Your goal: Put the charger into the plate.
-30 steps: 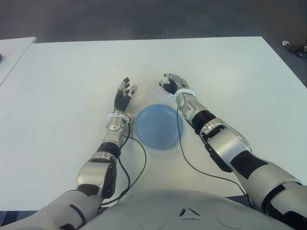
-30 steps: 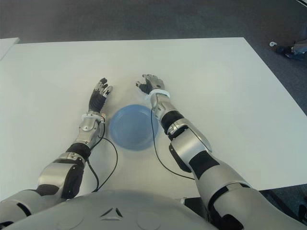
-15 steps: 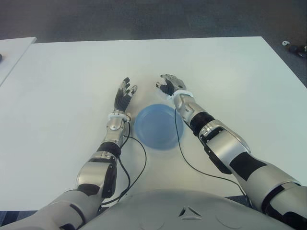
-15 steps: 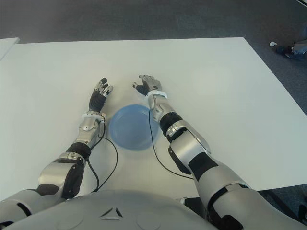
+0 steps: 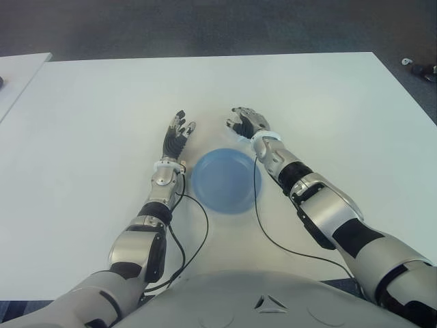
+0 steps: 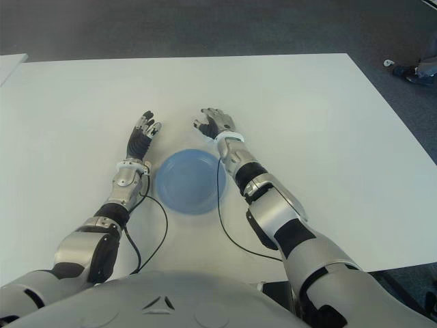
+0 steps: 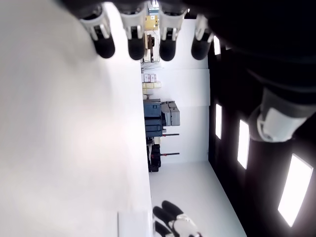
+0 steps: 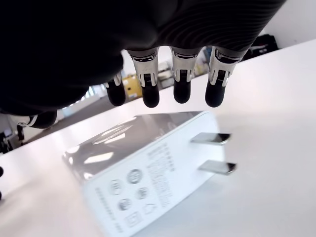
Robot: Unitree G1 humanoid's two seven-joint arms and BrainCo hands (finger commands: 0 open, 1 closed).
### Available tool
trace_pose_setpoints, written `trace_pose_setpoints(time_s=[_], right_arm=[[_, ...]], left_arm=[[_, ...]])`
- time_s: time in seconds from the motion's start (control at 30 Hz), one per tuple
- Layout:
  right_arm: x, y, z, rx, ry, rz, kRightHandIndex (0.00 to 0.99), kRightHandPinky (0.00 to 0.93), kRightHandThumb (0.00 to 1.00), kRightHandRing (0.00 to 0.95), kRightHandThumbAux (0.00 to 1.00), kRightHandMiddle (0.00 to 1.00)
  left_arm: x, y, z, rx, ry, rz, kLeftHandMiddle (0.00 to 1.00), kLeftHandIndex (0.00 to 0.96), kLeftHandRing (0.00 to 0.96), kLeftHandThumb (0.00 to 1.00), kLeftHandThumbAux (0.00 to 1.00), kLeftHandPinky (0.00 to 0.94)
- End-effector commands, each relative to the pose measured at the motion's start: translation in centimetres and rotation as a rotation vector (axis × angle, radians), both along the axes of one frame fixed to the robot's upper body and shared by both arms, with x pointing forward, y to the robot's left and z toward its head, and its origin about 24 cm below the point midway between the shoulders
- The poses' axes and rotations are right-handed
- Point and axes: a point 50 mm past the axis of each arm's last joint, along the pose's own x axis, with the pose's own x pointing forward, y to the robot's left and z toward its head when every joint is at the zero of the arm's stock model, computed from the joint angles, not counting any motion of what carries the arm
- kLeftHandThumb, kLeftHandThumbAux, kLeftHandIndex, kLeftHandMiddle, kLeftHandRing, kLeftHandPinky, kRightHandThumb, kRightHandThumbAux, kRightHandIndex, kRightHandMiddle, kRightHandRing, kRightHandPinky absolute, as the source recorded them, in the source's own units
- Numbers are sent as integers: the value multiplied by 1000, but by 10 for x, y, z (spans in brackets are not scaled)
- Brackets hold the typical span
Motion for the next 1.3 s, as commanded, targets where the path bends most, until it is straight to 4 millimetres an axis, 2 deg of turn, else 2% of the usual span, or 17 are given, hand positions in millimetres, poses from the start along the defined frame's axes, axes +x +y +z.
trace_pose_setpoints(time_s=[0.03, 0.37, 0.67, 0.97, 1.3], right_arm=[[-5, -7, -10, -2, 0, -8, 0, 0, 414, 0, 88, 0], [-4, -27, -9, 27, -8, 11, 0, 0, 425, 0, 100, 0], [-2, -33, -8, 25, 1, -19, 0, 0, 377, 0, 109, 0], [-1, -37, -9, 31, 3, -47, 0, 0, 369, 0, 118, 0], [-2, -39, -9, 33, -19, -50, 0, 0, 361, 0, 121, 0]], left_arm=[[-20, -3, -28, -19, 162, -20, 0, 0, 0, 160, 517, 0], [-21, 0, -28, -18, 160, -5, 0, 0, 0, 129, 515, 0], [-21, 2, -28, -15, 161, 3, 0, 0, 0, 113, 524, 5], [-22, 3, -28, -11, 165, 1, 0, 0, 0, 110, 548, 1], [-22, 4, -29, -6, 171, 5, 0, 0, 0, 104, 532, 0]])
